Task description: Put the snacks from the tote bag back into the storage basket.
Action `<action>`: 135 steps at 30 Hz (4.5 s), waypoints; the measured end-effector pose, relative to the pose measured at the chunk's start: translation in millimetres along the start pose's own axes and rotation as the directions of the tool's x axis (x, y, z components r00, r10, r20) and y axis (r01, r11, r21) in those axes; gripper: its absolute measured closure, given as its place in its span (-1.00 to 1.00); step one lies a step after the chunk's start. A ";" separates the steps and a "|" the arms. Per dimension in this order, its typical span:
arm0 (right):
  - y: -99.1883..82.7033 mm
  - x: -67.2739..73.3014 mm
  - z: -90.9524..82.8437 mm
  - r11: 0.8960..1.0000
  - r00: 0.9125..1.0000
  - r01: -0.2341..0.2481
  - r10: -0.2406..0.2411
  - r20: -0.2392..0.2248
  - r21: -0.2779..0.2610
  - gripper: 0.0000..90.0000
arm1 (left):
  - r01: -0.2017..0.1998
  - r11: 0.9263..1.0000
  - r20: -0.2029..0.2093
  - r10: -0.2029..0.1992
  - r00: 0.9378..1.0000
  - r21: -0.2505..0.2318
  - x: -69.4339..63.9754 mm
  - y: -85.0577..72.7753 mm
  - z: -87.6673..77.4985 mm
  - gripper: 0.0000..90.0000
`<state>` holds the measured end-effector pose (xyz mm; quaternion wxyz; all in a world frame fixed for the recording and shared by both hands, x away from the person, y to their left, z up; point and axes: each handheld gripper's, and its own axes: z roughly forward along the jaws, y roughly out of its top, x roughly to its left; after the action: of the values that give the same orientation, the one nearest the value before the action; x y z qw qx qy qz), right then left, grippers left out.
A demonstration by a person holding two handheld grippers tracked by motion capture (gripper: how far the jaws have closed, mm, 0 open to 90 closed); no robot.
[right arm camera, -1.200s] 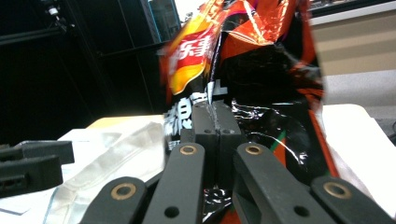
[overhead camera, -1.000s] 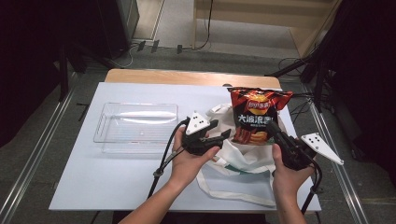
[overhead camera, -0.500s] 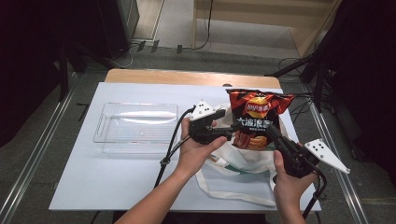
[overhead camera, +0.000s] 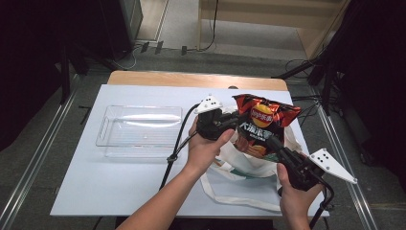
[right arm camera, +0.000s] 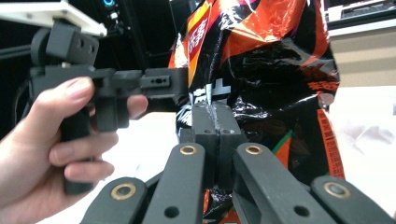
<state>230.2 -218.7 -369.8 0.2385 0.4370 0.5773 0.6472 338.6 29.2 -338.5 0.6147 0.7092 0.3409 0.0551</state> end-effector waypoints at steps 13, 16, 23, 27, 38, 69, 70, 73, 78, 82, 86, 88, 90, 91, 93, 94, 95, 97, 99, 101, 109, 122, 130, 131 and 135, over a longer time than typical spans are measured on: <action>-22.9 -12.8 -13.2 0.995 0.992 0.081 -0.086 0.088 0.053 0.02 | -0.042 0.998 0.038 0.043 0.998 -0.039 -11.4 13.6 -13.4 1.00; -44.1 -29.5 -14.5 0.993 0.991 0.042 -0.055 0.123 0.110 -0.11 | -0.038 0.998 0.024 0.039 0.999 -0.044 -9.5 16.8 -19.4 1.00; -60.1 -51.2 -9.2 0.982 0.986 0.016 -0.047 0.162 0.188 -0.34 | -0.042 0.995 -0.028 0.040 0.999 -0.091 -4.7 21.7 -41.4 1.00; -63.0 -51.3 -6.6 0.977 0.988 0.020 -0.051 0.142 0.211 -0.46 | -0.040 0.993 -0.054 0.034 0.998 -0.113 0.4 24.7 -57.5 1.00; -65.6 -45.2 -3.6 0.974 0.988 0.039 -0.072 0.139 0.224 -0.75 | -0.012 0.985 -0.115 -0.008 0.993 -0.171 22.8 28.7 -102.2 1.00; -69.7 -42.0 -3.1 0.971 0.985 0.032 -0.071 0.158 0.236 -0.77 | 0.021 0.957 -0.314 -0.116 0.942 -0.290 83.3 20.6 -193.7 1.00; -69.7 -41.9 -3.1 0.972 0.985 0.031 -0.070 0.159 0.235 -0.77 | 0.021 0.957 -0.314 -0.116 0.942 -0.290 83.3 20.6 -193.7 1.00; -69.9 -42.1 -3.1 0.972 0.985 0.030 -0.069 0.160 0.235 -0.77 | 0.019 0.957 -0.342 -0.122 0.932 -0.289 90.8 15.4 -198.4 1.00; -70.2 -42.5 -3.0 0.972 0.984 0.028 -0.068 0.164 0.235 -0.77 | 0.017 0.956 -0.377 -0.132 0.917 -0.293 97.7 10.0 -202.9 1.00; -70.6 -42.0 -2.6 0.971 0.984 0.029 -0.069 0.163 0.237 -0.77 | 0.008 0.958 -0.404 -0.129 0.906 -0.288 102.4 5.5 -204.3 1.00; -70.4 -42.5 -3.1 0.972 0.984 0.027 -0.067 0.166 0.235 -0.76 | 0.022 0.956 -0.414 -0.148 0.898 -0.294 109.9 1.6 -207.5 1.00; -70.3 -42.4 -3.5 0.972 0.984 0.029 -0.070 0.166 0.234 -0.76 | 0.022 0.954 -0.419 -0.152 0.895 -0.299 113.8 -0.8 -209.7 1.00; -70.8 -42.8 -3.4 0.971 0.983 0.029 -0.070 0.168 0.235 -0.76 | 0.031 0.952 -0.420 -0.163 0.893 -0.305 117.3 -3.3 -211.8 1.00; -71.2 -42.7 -3.1 0.971 0.983 0.022 -0.064 0.170 0.237 -0.76 | 0.035 0.951 -0.422 -0.169 0.891 -0.308 119.5 -5.1 -213.1 1.00; -71.8 -43.0 -2.6 0.970 0.983 0.029 -0.071 0.170 0.240 -0.76 | 0.046 0.949 -0.426 -0.183 0.886 -0.313 124.4 -9.1 -215.3 1.00; -71.9 -42.6 -2.5 0.970 0.983 0.029 -0.071 0.169 0.241 -0.76 | 0.053 0.948 -0.428 -0.190 0.883 -0.313 126.9 -11.2 -215.8 1.00; -71.9 -42.4 -2.5 0.970 0.983 0.033 -0.075 0.168 0.241 -0.76 | 0.060 0.948 -0.435 -0.199 0.878 -0.313 130.1 -13.9 -216.1 1.00; -71.7 -41.6 -2.4 0.970 0.983 0.030 -0.072 0.168 0.240 -0.76 | 0.071 0.948 -0.441 -0.210 0.873 -0.311 135.3 -18.7 -215.9 1.00; -71.6 -41.4 -2.5 0.970 0.983 0.032 -0.074 0.168 0.240 -0.76 | 0.075 0.947 -0.446 -0.215 0.869 -0.312 136.9 -20.6 -215.8 1.00; -71.5 -41.1 -2.7 0.970 0.983 0.032 -0.074 0.169 0.239 -0.76 | 0.090 0.946 -0.459 -0.233 0.857 -0.313 143.6 -27.9 -216.5 1.00; -71.0 -41.3 -3.5 0.972 0.983 0.028 -0.069 0.169 0.235 -0.76 | 0.124 0.942 -0.470 -0.266 0.842 -0.311 160.6 -35.9 -221.5 1.00; -71.7 -40.8 -2.4 0.970 0.982 0.032 -0.075 0.172 0.240 -0.75 | 0.180 0.946 -0.492 -0.297 0.819 -0.270 178.4 -49.7 -224.4 1.00; -71.2 -39.8 -3.0 0.971 0.982 0.038 -0.081 0.172 0.236 -0.75 | 0.149 0.962 -0.562 -0.257 0.786 -0.231 173.1 -48.3 -221.7 0.19; -71.1 -39.9 -3.1 0.971 0.982 0.037 -0.080 0.173 0.236 -0.75 | 0.142 0.968 -0.580 -0.239 0.779 -0.208 171.5 -48.6 -220.4 0.05; -70.5 -40.2 -3.9 0.971 0.982 0.033 -0.076 0.173 0.235 -0.75 | 0.126 0.979 -0.612 -0.198 0.766 -0.160 165.5 -51.2 -217.2 -0.53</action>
<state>233.4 -238.1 -448.7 0.2552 0.5027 0.6365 0.5264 335.4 302.2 -389.7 0.5071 0.5840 0.5816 0.2520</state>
